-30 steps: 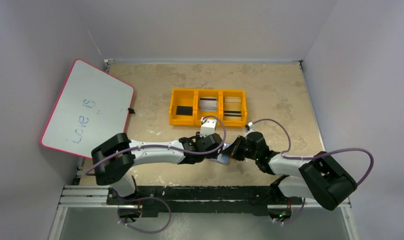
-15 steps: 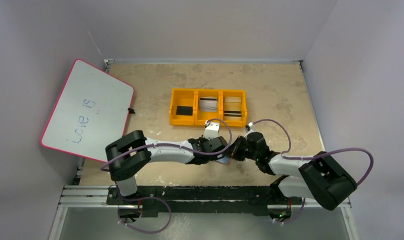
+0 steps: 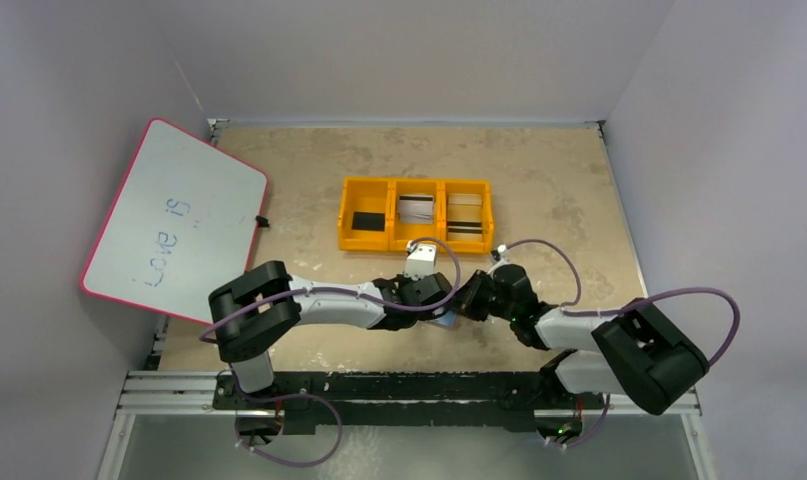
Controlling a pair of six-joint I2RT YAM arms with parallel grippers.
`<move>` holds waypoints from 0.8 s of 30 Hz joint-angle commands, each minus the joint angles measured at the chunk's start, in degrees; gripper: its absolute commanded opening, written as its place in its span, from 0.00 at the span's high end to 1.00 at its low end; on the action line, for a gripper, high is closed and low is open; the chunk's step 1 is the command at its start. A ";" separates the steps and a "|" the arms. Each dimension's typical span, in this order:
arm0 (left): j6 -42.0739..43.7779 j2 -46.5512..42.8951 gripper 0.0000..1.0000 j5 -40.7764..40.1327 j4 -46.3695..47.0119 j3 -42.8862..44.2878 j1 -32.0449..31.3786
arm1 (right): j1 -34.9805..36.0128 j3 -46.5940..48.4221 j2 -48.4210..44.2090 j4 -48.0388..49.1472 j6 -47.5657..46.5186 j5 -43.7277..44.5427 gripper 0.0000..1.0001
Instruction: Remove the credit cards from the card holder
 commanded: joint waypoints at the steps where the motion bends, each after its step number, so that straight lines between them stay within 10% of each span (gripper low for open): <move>1: -0.14 0.42 0.82 2.60 -1.17 -1.97 0.05 | -0.18 -0.42 2.10 6.98 2.89 1.11 0.85; 10: -0.23 -0.24 0.83 2.14 -1.41 -2.19 0.06 | -0.27 -0.07 8.45 15.33 4.90 -1.42 0.90; 24: -5.45 -4.06 0.77 -7.48 -4.98 -2.53 0.45 | -0.90 0.76 0.53 0.59 -1.70 0.06 1.00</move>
